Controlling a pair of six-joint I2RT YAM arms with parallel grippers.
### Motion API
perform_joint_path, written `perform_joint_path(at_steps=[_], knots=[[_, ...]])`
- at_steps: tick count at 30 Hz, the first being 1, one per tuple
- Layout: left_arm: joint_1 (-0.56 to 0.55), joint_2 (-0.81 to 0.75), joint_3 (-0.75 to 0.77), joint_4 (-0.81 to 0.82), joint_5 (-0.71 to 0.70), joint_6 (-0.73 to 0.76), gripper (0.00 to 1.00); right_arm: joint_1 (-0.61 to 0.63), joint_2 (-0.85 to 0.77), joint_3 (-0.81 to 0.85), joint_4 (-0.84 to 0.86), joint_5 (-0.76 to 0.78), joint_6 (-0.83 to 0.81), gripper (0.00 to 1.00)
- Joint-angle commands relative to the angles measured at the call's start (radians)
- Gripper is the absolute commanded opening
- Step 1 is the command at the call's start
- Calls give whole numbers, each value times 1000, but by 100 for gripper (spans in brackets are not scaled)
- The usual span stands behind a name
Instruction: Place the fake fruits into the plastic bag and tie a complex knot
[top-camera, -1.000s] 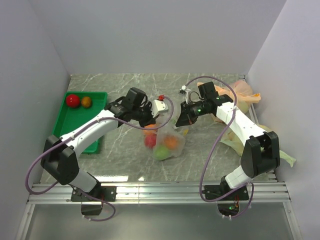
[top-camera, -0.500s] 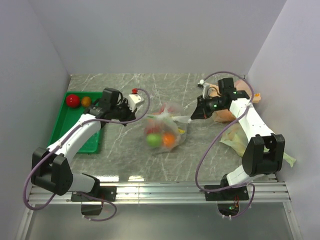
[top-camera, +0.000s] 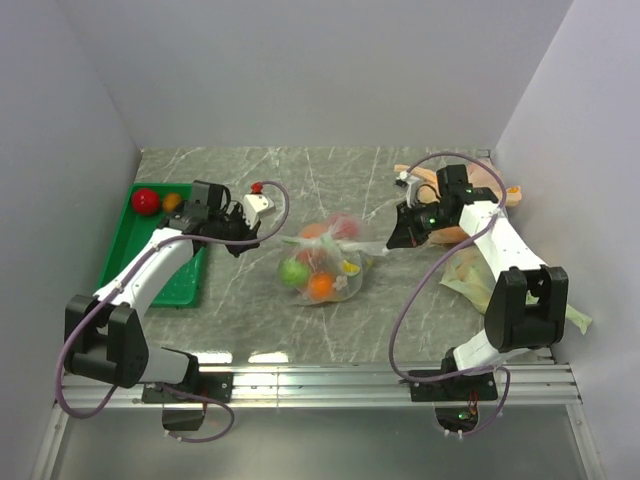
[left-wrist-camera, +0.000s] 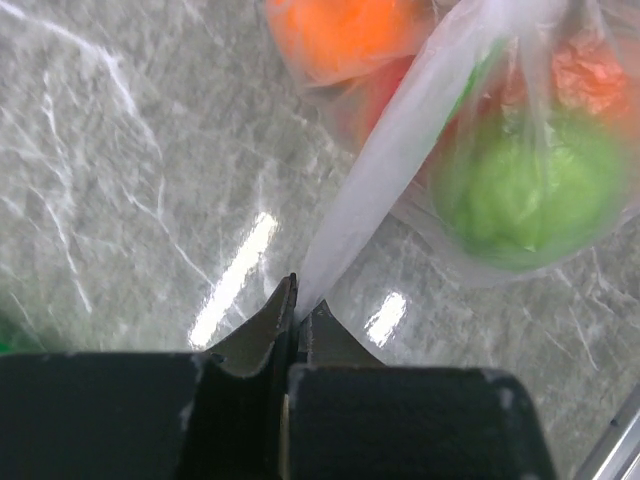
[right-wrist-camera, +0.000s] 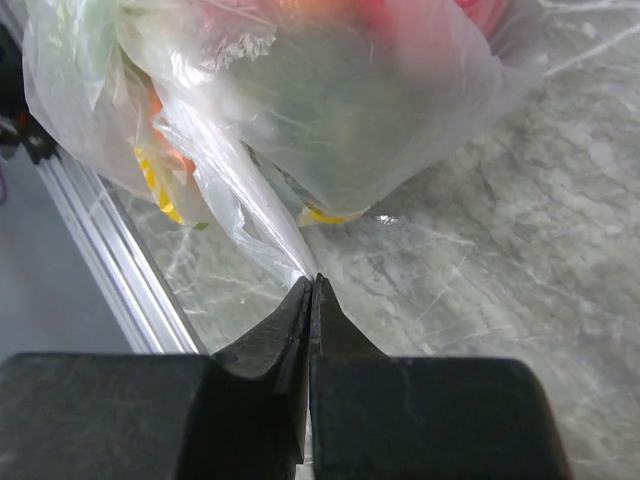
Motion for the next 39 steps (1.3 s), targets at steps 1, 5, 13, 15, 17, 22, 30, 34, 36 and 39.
perform_joint_path(at_steps=[1,5,13,15,17,22,30,34,36,39], knots=[[47,10,46,-53,-23,44,4,37,2,44,-7,132,-69,0],[36,23,103,-102,75,61,44,71,26,114,-87,155,-112,50],[32,-10,132,-156,182,142,63,210,-89,85,-56,318,-239,84],[26,10,144,-189,179,189,64,249,-99,91,-70,324,-283,85],[23,23,156,-211,178,206,64,272,-103,99,-78,344,-307,86],[-2,32,152,-201,156,232,64,382,-104,101,-92,413,-397,86],[-83,53,77,-85,13,200,64,508,-78,52,-23,513,-419,68],[-129,56,18,-19,-49,202,63,517,-76,44,6,548,-390,39],[-151,78,-2,6,-80,202,62,519,-89,35,26,559,-374,25],[-161,128,-3,45,-130,202,46,519,-99,3,55,591,-356,0]])
